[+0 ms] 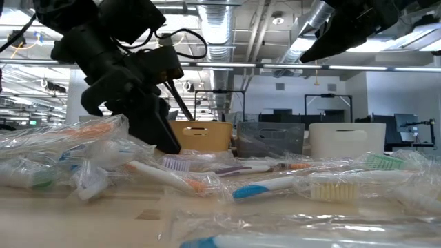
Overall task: Pick & Place Toothbrushes
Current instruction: Put the blue toothbrush into the orange bin
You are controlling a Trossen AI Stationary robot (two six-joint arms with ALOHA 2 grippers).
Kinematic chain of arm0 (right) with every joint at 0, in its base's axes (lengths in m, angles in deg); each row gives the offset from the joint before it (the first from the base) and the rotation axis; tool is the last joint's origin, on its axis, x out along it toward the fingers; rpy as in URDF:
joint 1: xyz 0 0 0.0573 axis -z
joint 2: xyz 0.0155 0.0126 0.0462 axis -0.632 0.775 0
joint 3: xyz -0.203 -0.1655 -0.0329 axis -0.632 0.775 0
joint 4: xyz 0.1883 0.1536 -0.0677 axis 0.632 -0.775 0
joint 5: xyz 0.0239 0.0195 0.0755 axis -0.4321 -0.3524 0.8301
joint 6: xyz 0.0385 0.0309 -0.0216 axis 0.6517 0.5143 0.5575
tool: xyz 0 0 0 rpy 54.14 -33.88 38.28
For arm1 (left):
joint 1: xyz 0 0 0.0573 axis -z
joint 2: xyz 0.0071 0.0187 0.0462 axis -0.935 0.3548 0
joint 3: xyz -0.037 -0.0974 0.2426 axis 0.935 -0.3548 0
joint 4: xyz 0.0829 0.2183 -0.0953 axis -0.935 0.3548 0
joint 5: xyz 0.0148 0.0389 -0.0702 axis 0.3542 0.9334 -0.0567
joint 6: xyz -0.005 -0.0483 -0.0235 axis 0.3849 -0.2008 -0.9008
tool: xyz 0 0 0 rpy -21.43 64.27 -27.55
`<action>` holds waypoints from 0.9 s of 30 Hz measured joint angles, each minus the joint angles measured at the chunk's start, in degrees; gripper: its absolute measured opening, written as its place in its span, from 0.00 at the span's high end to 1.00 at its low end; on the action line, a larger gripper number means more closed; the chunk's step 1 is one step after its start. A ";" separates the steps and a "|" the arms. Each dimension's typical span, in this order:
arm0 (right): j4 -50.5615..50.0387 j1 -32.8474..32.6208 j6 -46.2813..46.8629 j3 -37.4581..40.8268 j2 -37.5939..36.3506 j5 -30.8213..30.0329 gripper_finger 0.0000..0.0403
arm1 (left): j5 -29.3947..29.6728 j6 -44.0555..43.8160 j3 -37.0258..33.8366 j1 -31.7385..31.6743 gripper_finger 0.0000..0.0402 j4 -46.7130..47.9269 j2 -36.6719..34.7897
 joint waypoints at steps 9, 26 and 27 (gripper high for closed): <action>-0.02 0.00 0.00 0.00 0.00 0.00 1.00 | -1.33 -0.38 0.07 0.11 0.69 -1.48 3.84; -0.04 0.00 -0.01 0.00 0.00 0.00 1.00 | -1.32 -1.59 0.04 0.11 0.92 -1.42 3.72; -0.04 0.00 -0.01 0.00 0.00 0.00 1.00 | -1.34 -1.59 0.04 0.11 0.93 -1.46 3.72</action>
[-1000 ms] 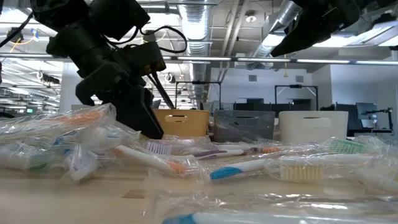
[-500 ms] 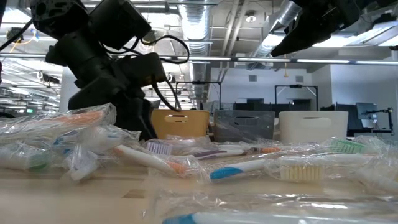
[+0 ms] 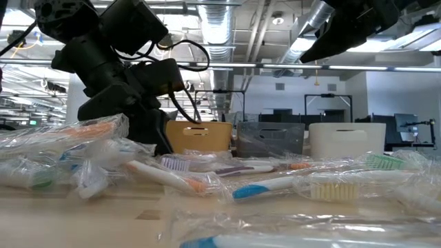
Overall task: Pick & Place Toothbrushes
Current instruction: Put the blue toothbrush into the orange bin
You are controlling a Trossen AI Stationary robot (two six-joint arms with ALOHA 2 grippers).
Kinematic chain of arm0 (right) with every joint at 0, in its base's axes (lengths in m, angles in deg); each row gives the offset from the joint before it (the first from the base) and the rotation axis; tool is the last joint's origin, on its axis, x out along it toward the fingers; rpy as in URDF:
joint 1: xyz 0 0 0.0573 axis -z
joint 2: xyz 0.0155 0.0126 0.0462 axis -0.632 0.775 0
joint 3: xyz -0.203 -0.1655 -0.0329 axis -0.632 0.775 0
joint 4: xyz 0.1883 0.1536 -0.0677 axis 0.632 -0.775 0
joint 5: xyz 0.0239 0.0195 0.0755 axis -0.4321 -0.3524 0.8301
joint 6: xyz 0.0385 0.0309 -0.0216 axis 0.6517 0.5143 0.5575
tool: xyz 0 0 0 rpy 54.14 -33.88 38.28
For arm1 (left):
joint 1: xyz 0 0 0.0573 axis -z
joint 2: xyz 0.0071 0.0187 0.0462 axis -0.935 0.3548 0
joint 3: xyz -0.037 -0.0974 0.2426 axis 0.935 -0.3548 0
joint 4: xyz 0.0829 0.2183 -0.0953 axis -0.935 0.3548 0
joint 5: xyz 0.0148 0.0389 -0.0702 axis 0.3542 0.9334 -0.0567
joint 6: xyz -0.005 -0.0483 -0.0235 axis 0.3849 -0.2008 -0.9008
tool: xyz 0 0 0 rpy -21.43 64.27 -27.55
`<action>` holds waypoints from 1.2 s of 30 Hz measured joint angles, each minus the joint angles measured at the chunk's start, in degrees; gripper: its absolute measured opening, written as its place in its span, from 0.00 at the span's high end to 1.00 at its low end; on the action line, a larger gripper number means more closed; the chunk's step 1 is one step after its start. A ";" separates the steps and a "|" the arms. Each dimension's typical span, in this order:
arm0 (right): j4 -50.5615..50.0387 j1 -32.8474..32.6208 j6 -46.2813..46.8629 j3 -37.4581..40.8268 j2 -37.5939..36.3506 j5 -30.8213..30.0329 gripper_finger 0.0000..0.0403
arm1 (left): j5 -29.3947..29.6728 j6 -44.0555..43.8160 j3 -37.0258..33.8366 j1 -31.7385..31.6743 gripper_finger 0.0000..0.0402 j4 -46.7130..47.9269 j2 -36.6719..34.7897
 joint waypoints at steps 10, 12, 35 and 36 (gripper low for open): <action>-0.04 0.01 -0.01 0.00 0.00 0.00 1.00 | -0.61 -0.12 0.11 0.00 0.97 0.85 -7.16; -0.05 0.01 -0.01 0.00 0.00 0.00 1.00 | -0.61 -0.12 0.11 0.00 0.97 1.25 -10.04; 0.17 0.04 -0.10 0.00 0.00 -0.02 1.00 | 12.40 -2.54 0.15 -4.77 0.97 0.65 -30.67; 0.25 0.04 -0.12 0.00 0.00 -0.02 1.00 | 13.40 -3.54 0.16 -5.98 0.97 -0.35 -30.70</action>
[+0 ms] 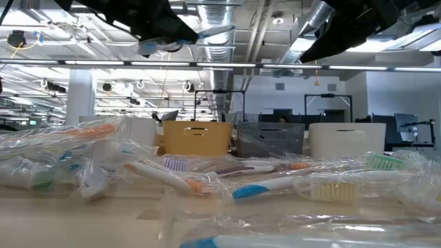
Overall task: Pick & Place Toothbrushes
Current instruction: Put the blue toothbrush into the orange bin
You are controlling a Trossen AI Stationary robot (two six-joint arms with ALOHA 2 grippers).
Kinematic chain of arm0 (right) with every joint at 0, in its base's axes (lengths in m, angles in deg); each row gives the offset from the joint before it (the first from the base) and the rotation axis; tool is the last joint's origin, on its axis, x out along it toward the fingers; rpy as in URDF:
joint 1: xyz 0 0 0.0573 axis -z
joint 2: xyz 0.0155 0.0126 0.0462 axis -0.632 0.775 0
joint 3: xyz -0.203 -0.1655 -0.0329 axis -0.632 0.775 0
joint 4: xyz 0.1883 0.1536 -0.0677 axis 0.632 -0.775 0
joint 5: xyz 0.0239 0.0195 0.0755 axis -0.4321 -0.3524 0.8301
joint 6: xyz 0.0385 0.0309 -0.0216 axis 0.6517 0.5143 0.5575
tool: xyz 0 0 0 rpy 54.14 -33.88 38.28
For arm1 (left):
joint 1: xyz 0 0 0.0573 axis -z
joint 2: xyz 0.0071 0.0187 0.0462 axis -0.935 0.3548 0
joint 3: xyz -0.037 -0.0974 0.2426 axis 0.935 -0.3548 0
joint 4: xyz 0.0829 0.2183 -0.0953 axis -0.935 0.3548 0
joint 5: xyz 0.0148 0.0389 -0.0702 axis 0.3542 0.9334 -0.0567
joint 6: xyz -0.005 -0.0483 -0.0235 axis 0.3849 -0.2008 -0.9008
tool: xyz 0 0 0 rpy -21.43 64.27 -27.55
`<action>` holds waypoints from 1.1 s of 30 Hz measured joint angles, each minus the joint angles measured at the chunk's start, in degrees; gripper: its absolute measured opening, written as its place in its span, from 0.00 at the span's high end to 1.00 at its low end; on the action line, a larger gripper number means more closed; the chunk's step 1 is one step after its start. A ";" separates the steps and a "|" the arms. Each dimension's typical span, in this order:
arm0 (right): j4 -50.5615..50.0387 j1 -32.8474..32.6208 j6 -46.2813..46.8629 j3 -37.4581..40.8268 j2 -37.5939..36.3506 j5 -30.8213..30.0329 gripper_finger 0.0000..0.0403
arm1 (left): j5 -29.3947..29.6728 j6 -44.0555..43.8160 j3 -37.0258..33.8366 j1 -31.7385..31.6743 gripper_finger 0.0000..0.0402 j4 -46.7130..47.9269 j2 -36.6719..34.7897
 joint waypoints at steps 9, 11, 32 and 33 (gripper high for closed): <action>0.16 0.00 -0.02 0.00 0.00 0.00 1.00 | -0.63 -2.67 0.06 -11.93 0.97 -8.01 4.57; 0.13 0.00 -0.02 0.00 0.00 0.00 1.00 | -3.54 -3.91 0.06 -14.40 0.97 -11.65 7.22; -2.48 -0.07 2.12 0.00 0.00 0.00 1.00 | -11.20 -11.15 0.06 -24.70 0.97 -12.08 18.15; -2.48 -0.07 2.11 0.00 0.00 0.00 1.00 | -10.53 -11.21 0.05 -24.90 0.98 -10.23 18.20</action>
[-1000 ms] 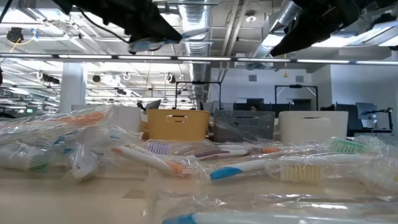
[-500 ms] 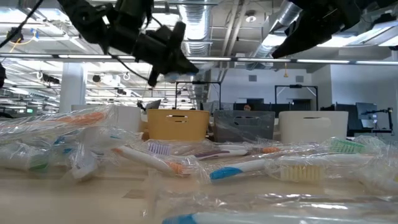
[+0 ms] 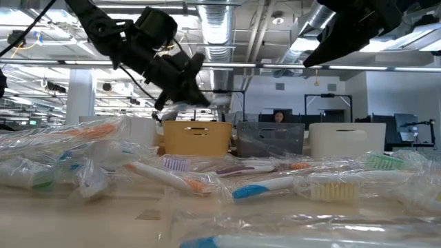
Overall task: Pick & Place Toothbrushes
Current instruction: Put the blue toothbrush into the orange bin
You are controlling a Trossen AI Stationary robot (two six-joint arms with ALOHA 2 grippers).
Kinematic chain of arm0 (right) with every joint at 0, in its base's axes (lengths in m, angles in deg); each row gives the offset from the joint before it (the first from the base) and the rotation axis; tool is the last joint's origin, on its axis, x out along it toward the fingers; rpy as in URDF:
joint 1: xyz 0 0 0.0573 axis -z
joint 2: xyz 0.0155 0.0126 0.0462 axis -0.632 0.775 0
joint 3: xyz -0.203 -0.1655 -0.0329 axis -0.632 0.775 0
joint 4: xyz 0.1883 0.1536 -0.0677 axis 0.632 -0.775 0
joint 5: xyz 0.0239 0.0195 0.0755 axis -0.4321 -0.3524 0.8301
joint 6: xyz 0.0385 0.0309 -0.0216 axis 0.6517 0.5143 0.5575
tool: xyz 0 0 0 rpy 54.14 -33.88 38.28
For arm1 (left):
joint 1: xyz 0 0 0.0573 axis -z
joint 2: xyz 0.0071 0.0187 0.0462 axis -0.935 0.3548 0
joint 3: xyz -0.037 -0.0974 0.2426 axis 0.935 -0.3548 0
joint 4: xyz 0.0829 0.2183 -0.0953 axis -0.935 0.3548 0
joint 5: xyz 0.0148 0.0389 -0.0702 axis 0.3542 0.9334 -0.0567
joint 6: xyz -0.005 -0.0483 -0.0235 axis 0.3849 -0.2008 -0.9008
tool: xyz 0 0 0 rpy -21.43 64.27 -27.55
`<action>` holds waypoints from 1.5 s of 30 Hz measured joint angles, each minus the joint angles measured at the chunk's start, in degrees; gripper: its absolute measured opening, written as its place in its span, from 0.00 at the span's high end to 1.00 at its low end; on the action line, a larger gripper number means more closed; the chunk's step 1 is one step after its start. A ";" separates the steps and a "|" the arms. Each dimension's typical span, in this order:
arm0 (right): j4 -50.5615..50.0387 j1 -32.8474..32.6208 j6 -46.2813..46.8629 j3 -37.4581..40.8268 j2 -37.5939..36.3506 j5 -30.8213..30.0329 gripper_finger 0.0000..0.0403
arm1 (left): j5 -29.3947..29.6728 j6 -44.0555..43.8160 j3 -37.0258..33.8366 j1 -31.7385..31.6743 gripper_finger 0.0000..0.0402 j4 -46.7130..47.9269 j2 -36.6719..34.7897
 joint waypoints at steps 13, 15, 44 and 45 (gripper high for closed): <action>1.07 0.07 -0.62 0.00 0.00 -0.02 1.00 | 4.89 -0.14 -0.02 0.13 0.98 0.41 2.38; 1.07 0.07 -0.61 0.00 0.00 -0.02 1.00 | 5.19 -0.14 -0.02 0.11 0.98 0.53 3.46; 0.98 0.02 -1.50 0.00 0.00 -0.02 1.00 | 1.54 -0.42 -0.02 -0.68 0.98 3.83 5.48; 0.99 0.02 -1.51 0.00 0.00 -0.02 1.00 | 1.25 -0.44 -0.02 -0.69 0.98 3.83 5.48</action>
